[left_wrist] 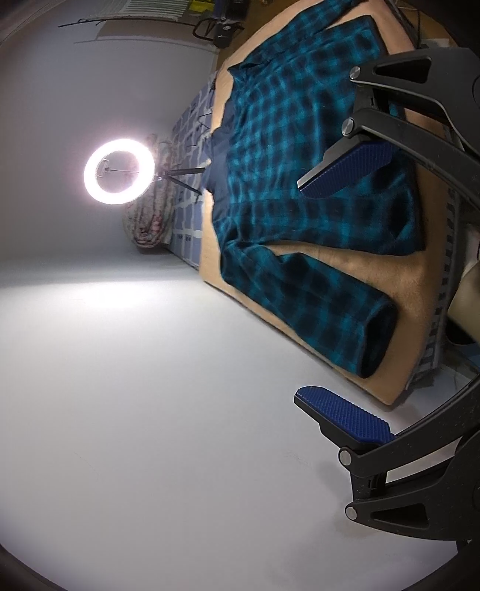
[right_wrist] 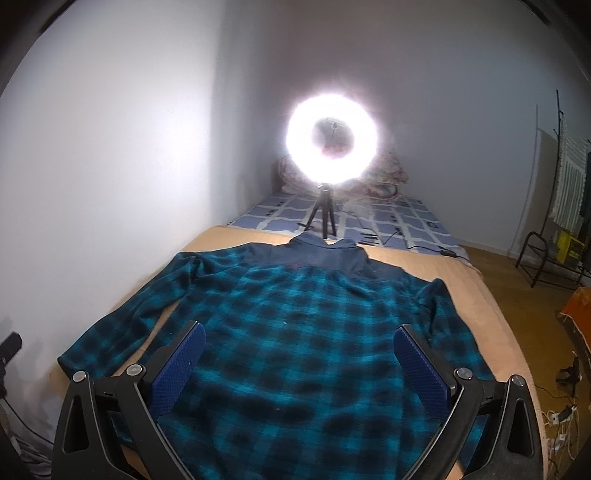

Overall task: Fold large clothes
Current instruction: 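Lower the right tool onto the jacket sleeve and close on it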

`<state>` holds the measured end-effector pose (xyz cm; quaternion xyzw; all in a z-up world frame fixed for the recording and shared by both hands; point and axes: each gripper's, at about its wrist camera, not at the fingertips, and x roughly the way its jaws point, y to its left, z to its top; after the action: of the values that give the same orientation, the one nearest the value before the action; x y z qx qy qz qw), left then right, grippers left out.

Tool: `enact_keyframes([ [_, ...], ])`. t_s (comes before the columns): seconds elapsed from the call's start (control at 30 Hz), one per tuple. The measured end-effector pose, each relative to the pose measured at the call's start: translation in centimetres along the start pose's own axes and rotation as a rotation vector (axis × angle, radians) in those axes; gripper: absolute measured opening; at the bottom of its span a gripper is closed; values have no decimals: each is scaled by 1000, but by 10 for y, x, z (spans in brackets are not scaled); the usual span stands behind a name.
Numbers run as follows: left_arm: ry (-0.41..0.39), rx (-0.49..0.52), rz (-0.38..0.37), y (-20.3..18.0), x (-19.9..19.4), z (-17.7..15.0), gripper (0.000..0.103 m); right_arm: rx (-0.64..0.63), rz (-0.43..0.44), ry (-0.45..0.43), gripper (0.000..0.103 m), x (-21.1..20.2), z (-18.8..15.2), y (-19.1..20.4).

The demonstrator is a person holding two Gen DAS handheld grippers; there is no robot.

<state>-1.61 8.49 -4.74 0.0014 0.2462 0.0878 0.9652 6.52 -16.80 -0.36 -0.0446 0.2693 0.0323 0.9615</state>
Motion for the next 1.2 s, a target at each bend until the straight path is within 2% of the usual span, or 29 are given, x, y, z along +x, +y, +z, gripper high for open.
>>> enact_keyframes([
  [0.07,9,-8,-3,3,2,-7,103,-7,22,5,103,6,2,6],
  [0.27,67,-26,-46,10,10,-25,103,-90,204,65,103,39,9,43],
  [0.3,81,-32,-53,11,13,-28,102,-102,228,81,103,46,9,50],
  [0.37,112,-44,-68,12,18,-34,93,-115,308,131,102,65,12,64],
  [0.53,208,-106,-146,16,31,-46,72,-8,558,334,77,134,14,101],
  [0.63,230,-148,-164,20,36,-52,68,87,653,440,68,174,7,121],
  [0.7,245,-169,-169,21,40,-54,65,128,696,486,68,198,4,135],
  [0.77,269,-214,-173,25,46,-56,57,149,705,510,68,219,6,149],
  [0.83,280,-251,-161,29,52,-57,56,144,679,517,68,235,10,160],
  [1.0,285,-366,-77,47,72,-61,56,153,637,548,65,283,30,175],
  [1.2,363,-452,-33,55,115,-74,56,227,627,633,60,340,39,178],
])
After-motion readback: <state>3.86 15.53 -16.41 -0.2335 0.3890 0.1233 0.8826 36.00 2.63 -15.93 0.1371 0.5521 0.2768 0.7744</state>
